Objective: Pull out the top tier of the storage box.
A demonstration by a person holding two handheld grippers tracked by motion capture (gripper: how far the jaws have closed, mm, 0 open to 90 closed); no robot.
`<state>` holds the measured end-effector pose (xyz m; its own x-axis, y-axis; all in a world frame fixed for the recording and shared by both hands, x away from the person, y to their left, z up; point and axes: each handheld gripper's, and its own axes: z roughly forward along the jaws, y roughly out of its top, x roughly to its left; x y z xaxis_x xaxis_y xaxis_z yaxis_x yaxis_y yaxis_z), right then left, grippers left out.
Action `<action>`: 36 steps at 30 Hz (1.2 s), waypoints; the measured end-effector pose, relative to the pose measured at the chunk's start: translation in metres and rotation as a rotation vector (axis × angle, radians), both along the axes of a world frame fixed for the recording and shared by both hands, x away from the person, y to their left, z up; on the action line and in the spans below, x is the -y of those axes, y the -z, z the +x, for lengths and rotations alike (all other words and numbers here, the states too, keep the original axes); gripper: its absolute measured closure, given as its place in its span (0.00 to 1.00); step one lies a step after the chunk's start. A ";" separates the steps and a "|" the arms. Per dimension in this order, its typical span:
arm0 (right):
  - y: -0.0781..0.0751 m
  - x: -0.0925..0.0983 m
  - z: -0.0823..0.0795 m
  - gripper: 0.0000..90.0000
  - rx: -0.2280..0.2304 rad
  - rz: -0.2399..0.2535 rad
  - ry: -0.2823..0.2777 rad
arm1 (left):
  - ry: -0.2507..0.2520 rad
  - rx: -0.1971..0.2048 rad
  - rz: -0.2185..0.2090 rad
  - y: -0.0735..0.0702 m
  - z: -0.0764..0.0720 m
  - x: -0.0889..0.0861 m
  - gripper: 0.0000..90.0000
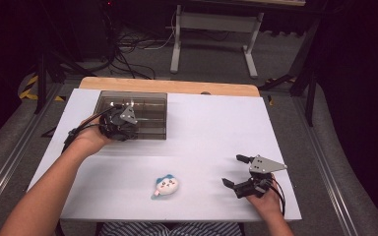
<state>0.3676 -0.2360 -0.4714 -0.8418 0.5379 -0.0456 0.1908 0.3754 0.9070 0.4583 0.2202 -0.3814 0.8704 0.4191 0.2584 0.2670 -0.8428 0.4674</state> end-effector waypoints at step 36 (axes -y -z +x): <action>0.000 0.000 0.000 0.00 -0.002 -0.001 0.005 | 0.067 -0.063 0.008 -0.006 -0.037 0.001 0.76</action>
<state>0.3679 -0.2360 -0.4714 -0.8393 0.5419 -0.0444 0.1943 0.3752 0.9063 0.4217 0.2193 -0.3752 0.9109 0.3577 0.2058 0.2386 -0.8634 0.4445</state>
